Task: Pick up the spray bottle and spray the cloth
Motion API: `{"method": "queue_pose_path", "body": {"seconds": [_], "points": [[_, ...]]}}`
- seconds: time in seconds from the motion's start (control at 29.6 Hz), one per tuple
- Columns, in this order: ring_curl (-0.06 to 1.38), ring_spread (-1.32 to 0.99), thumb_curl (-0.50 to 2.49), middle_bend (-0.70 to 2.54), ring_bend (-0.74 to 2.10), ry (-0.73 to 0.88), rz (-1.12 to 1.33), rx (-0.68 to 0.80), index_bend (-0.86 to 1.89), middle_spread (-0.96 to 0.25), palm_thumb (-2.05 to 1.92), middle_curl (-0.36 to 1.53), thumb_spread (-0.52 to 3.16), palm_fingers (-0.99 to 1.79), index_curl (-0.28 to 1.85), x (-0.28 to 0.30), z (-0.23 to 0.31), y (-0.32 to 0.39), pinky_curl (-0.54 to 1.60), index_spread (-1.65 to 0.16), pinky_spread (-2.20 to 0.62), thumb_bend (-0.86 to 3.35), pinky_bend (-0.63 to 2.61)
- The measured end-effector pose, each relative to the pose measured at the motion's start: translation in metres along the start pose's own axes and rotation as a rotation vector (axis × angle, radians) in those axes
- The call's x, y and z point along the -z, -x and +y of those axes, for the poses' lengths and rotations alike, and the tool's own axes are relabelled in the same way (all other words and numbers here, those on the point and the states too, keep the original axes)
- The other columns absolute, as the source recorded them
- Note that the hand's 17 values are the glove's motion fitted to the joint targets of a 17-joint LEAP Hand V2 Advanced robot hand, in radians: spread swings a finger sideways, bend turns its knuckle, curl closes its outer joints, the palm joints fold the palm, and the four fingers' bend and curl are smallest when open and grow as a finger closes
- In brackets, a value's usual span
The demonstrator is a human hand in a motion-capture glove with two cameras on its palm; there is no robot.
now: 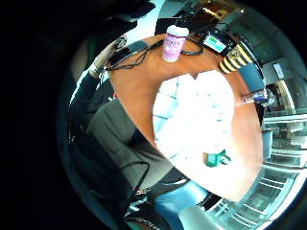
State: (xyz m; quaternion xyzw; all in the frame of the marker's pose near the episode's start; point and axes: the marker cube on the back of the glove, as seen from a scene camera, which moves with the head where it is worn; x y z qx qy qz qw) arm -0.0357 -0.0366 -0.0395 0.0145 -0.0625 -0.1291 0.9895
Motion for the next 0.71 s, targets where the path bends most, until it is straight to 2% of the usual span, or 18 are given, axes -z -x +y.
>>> {"method": "queue_pose_path", "body": {"seconds": [0.71], "points": [[0.30,-0.06,0.34,0.18,0.19,0.029,-0.018,-0.008,0.18,-0.11,0.65,0.31,1.08,0.30,0.35,-0.016,0.002,-0.001,0.32,-0.43,0.25,-0.02,0.29]]}}
